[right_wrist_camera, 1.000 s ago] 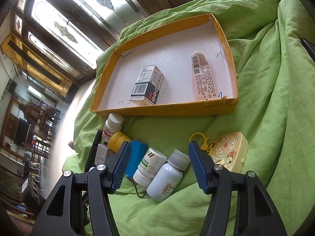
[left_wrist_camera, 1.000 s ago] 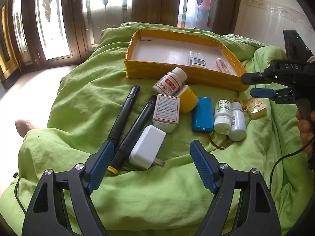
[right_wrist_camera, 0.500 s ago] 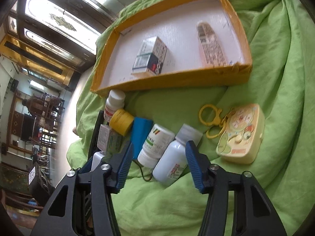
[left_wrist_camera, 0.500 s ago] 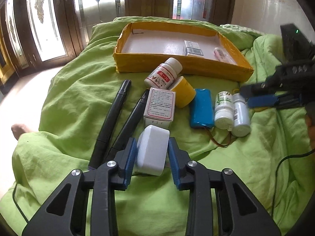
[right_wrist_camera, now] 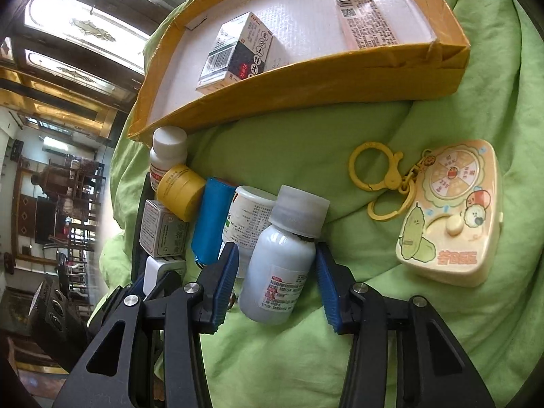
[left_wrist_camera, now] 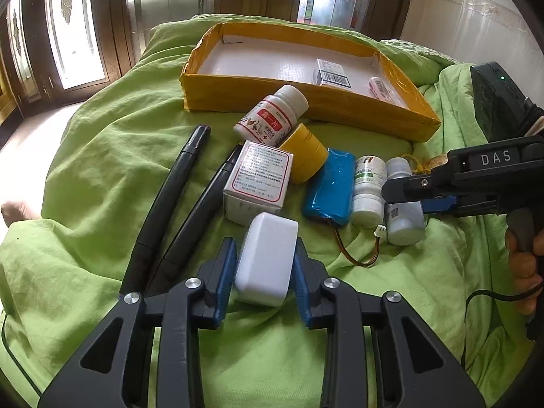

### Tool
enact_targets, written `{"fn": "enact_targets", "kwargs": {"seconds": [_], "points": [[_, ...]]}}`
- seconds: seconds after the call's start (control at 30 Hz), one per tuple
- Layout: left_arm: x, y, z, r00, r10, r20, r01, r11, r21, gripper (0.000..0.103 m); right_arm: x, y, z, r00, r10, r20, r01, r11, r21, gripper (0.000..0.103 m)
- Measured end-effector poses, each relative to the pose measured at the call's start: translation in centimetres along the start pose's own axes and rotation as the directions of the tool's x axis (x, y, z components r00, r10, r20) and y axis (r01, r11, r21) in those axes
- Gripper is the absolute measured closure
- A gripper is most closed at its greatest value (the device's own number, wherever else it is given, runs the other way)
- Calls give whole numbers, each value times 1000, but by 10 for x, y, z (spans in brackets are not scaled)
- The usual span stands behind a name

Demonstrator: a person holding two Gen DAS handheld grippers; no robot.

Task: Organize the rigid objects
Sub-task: 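Grasp the white pill bottle with the right tool while the left tool grasps the white plug, then lift the white pill bottle and white plug off the duvet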

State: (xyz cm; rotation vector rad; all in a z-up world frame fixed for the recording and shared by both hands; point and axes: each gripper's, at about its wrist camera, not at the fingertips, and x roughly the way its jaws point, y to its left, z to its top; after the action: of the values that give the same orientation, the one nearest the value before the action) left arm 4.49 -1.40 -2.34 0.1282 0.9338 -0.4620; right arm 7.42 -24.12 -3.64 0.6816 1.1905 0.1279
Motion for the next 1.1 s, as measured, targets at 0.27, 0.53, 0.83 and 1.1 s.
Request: {"fn": "enact_targets", "kwargs": {"seconds": [0.27, 0.53, 0.83, 1.1], "points": [[-6, 5, -2, 1000, -13, 10, 14, 1000, -17, 74, -13, -14, -10, 997, 82, 5, -82, 994, 75, 70], [-5, 2, -3, 1000, -1, 11, 1, 1000, 6, 74, -14, -1, -6, 998, 55, 34, -56, 998, 34, 70], [-6, -1, -3, 1000, 7, 15, -8, 1000, 14, 74, -17, 4, -4, 998, 43, 55, -43, 999, 15, 70], [-6, -2, -3, 1000, 10, 18, -10, 1000, 16, 74, -20, 6, -5, 997, 36, 69, -36, 999, 12, 70]]}}
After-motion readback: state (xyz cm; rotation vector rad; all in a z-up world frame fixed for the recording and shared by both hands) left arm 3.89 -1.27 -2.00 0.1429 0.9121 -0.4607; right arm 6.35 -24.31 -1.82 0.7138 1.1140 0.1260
